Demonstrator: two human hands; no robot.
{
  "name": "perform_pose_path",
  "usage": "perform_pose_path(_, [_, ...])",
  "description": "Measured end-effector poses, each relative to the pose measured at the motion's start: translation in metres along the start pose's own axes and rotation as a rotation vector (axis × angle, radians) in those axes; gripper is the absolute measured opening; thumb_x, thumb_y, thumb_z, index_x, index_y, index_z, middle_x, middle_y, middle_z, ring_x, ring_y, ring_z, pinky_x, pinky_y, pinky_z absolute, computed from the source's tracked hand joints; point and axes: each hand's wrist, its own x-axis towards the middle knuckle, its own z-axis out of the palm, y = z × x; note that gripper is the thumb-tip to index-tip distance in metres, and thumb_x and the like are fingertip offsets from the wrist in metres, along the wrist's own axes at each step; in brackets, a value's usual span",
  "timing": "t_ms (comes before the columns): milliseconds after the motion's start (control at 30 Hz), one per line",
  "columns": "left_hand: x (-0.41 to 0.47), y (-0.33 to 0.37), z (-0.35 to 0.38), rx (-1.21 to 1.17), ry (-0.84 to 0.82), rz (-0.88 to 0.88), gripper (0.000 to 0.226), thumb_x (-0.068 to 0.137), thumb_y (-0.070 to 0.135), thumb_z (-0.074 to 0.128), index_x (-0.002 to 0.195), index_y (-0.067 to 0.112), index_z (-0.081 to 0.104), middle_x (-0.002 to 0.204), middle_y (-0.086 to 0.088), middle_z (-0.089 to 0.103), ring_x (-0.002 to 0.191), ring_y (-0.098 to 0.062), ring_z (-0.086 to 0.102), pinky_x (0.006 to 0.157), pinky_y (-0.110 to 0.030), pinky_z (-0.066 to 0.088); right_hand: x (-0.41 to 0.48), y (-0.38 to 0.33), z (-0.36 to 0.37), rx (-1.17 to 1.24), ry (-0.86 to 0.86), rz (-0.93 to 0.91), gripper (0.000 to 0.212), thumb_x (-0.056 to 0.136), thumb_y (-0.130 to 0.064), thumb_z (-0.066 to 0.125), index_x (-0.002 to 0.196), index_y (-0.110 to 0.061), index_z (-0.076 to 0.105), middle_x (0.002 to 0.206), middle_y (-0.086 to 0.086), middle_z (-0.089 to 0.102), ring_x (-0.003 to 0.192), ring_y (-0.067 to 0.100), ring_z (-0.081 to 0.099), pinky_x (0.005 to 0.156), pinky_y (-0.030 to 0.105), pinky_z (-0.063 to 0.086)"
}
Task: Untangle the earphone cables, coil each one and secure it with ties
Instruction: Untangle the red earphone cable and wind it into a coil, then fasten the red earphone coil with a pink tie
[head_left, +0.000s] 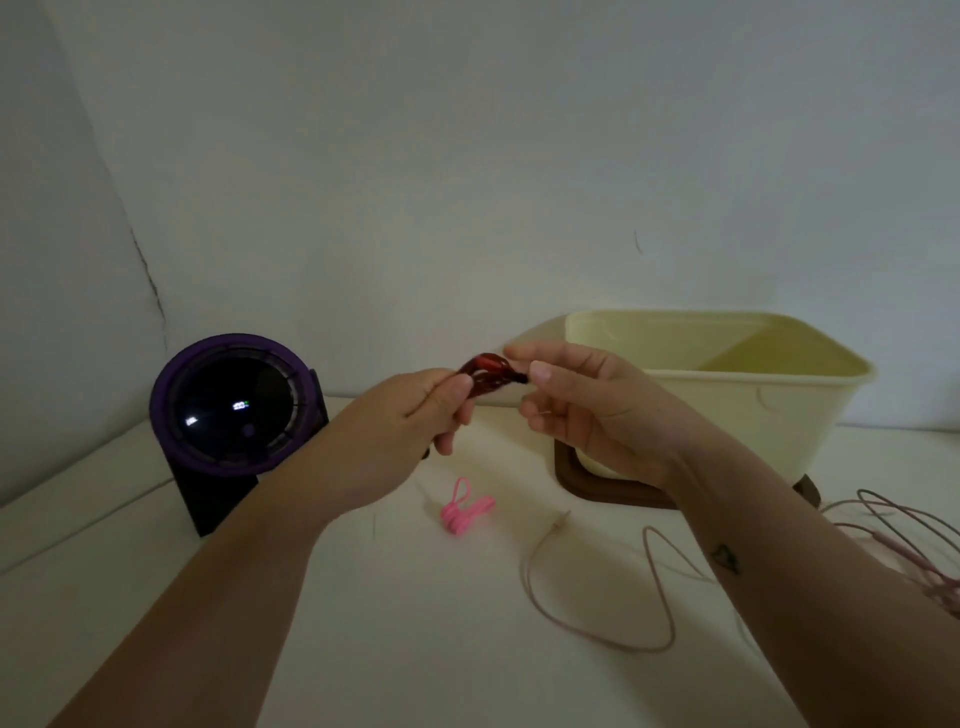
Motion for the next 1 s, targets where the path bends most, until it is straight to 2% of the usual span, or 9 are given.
perform_pose_path(67, [-0.003, -0.014, -0.008, -0.12, 0.062, -0.126, 0.036, 0.101, 0.031, 0.033, 0.073, 0.017, 0.051, 0.053, 0.011, 0.048, 0.056, -0.004, 0.049, 0.061, -0.02, 0.037, 0.005, 0.013, 0.002, -0.173, 0.059, 0.096, 0.012, 0.078, -0.013, 0.066, 0.089, -0.01, 0.067, 0.084, 0.004, 0.065, 0.06, 0.009, 0.061, 0.059, 0.018, 0.052])
perform_pose_path(167, [-0.003, -0.032, -0.006, -0.314, 0.076, -0.329, 0.035, 0.102, 0.027, 0.033, 0.074, 0.013, 0.05, 0.062, 0.004, 0.05, 0.052, -0.005, 0.057, 0.069, -0.028, 0.045, 0.006, 0.036, 0.007, -0.854, 0.031, 0.294, 0.008, 0.089, -0.015, 0.062, 0.087, -0.01, 0.069, 0.08, 0.007, 0.069, 0.064, 0.009, 0.063, 0.062, 0.019, 0.053])
perform_pose_path(233, [-0.007, -0.043, 0.003, -0.266, 0.038, -0.442, 0.035, 0.102, 0.027, 0.033, 0.076, 0.013, 0.052, 0.077, 0.0, 0.059, 0.059, -0.009, 0.063, 0.071, -0.029, 0.046, 0.006, 0.052, 0.015, -1.192, -0.005, 0.338, 0.013, 0.087, -0.023, 0.065, 0.088, -0.012, 0.07, 0.083, 0.007, 0.071, 0.066, 0.01, 0.062, 0.065, 0.02, 0.052])
perform_pose_path(333, [-0.014, -0.06, 0.018, -0.188, -0.058, -0.548, 0.032, 0.102, 0.027, 0.032, 0.083, 0.013, 0.054, 0.104, -0.006, 0.061, 0.07, -0.018, 0.063, 0.07, -0.031, 0.049, 0.003, 0.069, 0.028, -1.407, 0.046, 0.32, 0.027, 0.083, -0.034, 0.067, 0.101, -0.013, 0.067, 0.093, 0.0, 0.062, 0.079, 0.01, 0.055, 0.069, 0.021, 0.044])
perform_pose_path(433, [-0.015, -0.068, 0.024, -0.264, -0.091, -0.595, 0.035, 0.102, 0.028, 0.034, 0.077, 0.013, 0.054, 0.109, -0.012, 0.064, 0.074, -0.023, 0.06, 0.078, -0.039, 0.054, 0.003, 0.086, 0.039, -1.422, 0.113, 0.281, 0.027, 0.084, -0.037, 0.065, 0.1, -0.016, 0.065, 0.096, 0.0, 0.06, 0.082, 0.012, 0.052, 0.067, 0.019, 0.036])
perform_pose_path(533, [-0.019, -0.065, 0.029, -0.496, -0.12, -0.632, 0.037, 0.102, 0.025, 0.034, 0.075, 0.009, 0.053, 0.085, -0.008, 0.064, 0.067, -0.018, 0.06, 0.075, -0.035, 0.056, 0.004, 0.098, 0.044, -1.329, 0.216, 0.208, 0.02, 0.082, -0.034, 0.067, 0.068, -0.025, 0.055, 0.074, -0.007, 0.053, 0.063, 0.004, 0.045, 0.054, 0.013, 0.032])
perform_pose_path(700, [-0.02, -0.07, 0.024, -0.711, -0.099, -0.702, 0.038, 0.103, 0.023, 0.034, 0.074, 0.008, 0.053, 0.057, 0.0, 0.064, 0.058, -0.016, 0.065, 0.075, -0.036, 0.055, 0.003, 0.105, 0.04, -1.055, 0.31, 0.146, 0.018, 0.075, -0.03, 0.077, 0.066, -0.019, 0.065, 0.07, -0.005, 0.057, 0.058, 0.001, 0.045, 0.048, 0.009, 0.035])
perform_pose_path(900, [-0.02, -0.076, 0.028, -0.904, -0.017, -0.759, 0.035, 0.102, 0.025, 0.035, 0.08, 0.006, 0.053, 0.06, -0.004, 0.067, 0.065, -0.023, 0.066, 0.083, -0.043, 0.053, 0.005, 0.108, 0.036, -0.893, 0.355, 0.129, 0.019, 0.075, -0.025, 0.078, 0.059, -0.021, 0.067, 0.059, -0.005, 0.054, 0.047, -0.002, 0.041, 0.043, 0.011, 0.029])
perform_pose_path(1000, [-0.021, -0.073, 0.029, -0.927, 0.012, -0.746, 0.036, 0.102, 0.025, 0.036, 0.08, 0.005, 0.056, 0.06, -0.003, 0.068, 0.064, -0.022, 0.068, 0.081, -0.042, 0.054, 0.006, 0.106, 0.032, -0.893, 0.325, 0.13, 0.015, 0.077, -0.023, 0.076, 0.063, -0.019, 0.071, 0.061, -0.001, 0.056, 0.054, 0.005, 0.042, 0.048, 0.016, 0.031])
